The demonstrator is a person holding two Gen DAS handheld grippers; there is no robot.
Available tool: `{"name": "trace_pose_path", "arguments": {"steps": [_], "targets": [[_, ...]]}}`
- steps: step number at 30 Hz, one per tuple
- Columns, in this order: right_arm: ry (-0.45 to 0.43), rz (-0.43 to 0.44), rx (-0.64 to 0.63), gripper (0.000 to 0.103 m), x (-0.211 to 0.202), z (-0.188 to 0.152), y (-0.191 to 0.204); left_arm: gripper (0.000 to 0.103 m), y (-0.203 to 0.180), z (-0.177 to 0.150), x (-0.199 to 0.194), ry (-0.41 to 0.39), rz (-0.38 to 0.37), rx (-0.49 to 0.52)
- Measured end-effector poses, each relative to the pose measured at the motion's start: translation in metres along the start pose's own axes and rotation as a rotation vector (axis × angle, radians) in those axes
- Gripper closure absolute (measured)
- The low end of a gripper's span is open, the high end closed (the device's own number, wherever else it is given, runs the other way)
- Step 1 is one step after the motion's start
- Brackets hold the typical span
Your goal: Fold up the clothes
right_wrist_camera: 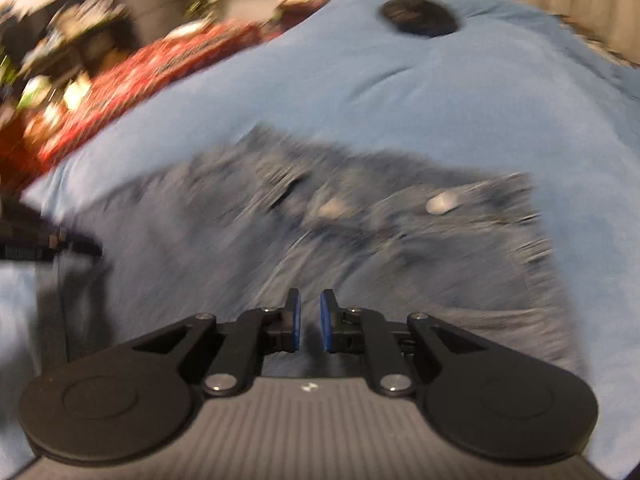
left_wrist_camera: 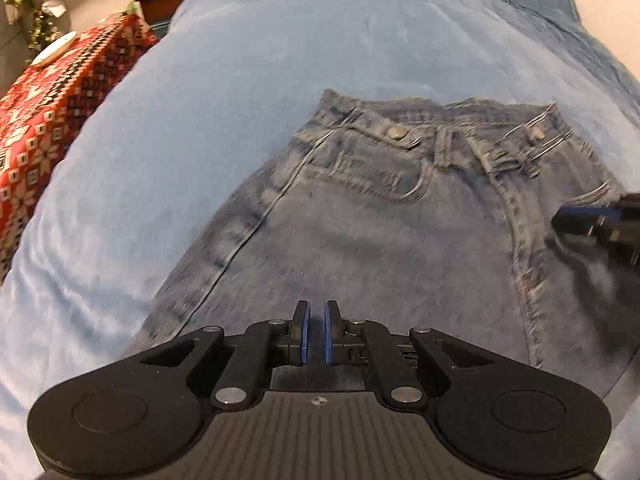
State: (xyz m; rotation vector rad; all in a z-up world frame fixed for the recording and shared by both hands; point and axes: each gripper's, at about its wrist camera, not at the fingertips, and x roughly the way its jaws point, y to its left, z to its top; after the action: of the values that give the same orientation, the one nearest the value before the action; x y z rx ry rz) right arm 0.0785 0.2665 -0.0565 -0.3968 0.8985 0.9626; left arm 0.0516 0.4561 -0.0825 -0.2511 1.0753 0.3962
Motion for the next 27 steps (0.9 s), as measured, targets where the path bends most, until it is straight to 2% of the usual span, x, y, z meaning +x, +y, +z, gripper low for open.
{"name": "trace_pose_path", "arguments": {"steps": [1,7,10,12,14,16,22,27], "targets": [[0.004,0.001,-0.017,0.092,0.009,-0.002,0.004,0.097,0.004,-0.003,0.001,0.007,0.014,-0.006],[-0.020,-0.054,0.084,0.096,0.050,0.027,-0.009,0.093,0.043,-0.018,0.006,0.021,0.105,-0.050],[-0.026,-0.075,0.116,0.097,0.056,0.042,-0.015,0.100,0.067,-0.022,-0.001,0.018,0.093,-0.093],[-0.036,-0.090,0.127,0.093,0.049,0.047,-0.013,0.100,0.079,-0.024,-0.009,0.020,0.076,-0.126],[-0.061,-0.081,0.148,0.090,0.028,0.044,-0.008,0.092,0.089,-0.028,-0.019,0.014,0.093,-0.155],[-0.087,-0.071,0.169,0.090,0.007,0.040,-0.003,0.082,0.102,-0.035,-0.029,0.003,0.065,-0.199],[-0.075,-0.011,0.277,0.090,-0.068,-0.003,0.012,0.078,0.140,-0.059,-0.025,0.052,-0.057,-0.399],[-0.037,-0.029,0.256,0.090,-0.108,-0.028,0.038,0.073,0.152,-0.071,-0.006,0.059,-0.153,-0.569]]}}
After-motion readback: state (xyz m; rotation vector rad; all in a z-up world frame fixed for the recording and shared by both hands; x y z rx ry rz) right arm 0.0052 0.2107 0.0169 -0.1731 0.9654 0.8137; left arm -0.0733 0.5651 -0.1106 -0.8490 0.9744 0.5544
